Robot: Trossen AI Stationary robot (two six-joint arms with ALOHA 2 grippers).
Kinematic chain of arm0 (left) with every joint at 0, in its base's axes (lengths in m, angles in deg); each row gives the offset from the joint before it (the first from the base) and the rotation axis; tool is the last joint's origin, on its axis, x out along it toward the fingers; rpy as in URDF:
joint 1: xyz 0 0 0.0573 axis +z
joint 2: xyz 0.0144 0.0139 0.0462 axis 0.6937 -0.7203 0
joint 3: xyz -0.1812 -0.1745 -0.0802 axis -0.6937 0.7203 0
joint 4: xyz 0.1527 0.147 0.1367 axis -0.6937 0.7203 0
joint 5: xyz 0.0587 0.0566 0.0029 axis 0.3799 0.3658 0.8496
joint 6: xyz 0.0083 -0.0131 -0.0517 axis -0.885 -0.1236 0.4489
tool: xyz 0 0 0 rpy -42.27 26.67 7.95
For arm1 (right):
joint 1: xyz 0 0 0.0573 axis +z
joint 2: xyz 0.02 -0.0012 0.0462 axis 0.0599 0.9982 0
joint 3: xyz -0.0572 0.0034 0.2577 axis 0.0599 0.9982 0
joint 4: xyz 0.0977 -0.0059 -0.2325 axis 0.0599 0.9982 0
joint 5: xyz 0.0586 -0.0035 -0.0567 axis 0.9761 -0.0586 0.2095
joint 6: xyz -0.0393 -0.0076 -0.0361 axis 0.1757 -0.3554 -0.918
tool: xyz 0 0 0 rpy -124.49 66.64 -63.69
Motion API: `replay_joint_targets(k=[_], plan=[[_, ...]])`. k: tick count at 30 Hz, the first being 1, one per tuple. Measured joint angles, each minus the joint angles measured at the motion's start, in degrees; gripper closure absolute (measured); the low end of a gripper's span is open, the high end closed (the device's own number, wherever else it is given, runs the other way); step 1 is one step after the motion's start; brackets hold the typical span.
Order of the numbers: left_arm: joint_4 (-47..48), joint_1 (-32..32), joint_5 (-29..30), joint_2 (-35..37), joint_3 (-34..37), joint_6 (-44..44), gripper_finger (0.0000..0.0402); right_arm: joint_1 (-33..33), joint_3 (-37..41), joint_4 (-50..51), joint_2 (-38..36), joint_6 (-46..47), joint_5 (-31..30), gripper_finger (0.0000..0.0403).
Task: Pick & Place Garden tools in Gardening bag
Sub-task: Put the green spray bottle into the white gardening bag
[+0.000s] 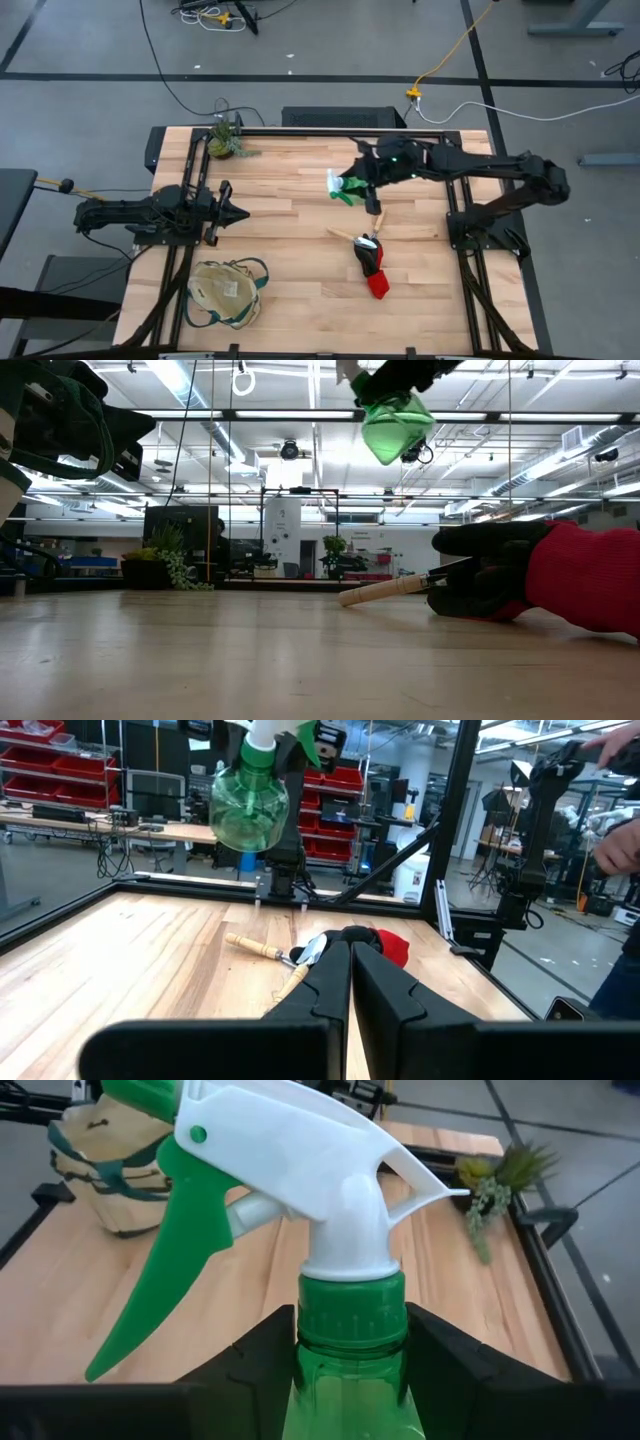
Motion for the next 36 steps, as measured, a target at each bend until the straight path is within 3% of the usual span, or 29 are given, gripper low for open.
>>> replay_joint_targets(k=[7,15,36], plan=[[0.0,0.0,0.0,0.0,0.0,0.0,0.0381,0.0,3.8,0.0,-4.1,0.0,0.1,0.0235],[0.0,0.0,0.0,0.0,0.0,0.0,0.0381,0.0,3.8,-1.3,-4.2,-0.1,6.0,0.0236],[0.0,0.0,0.0,0.0,0.0,0.0,0.0381,0.0,3.8,-1.4,-4.2,-0.1,6.0,0.0236]])
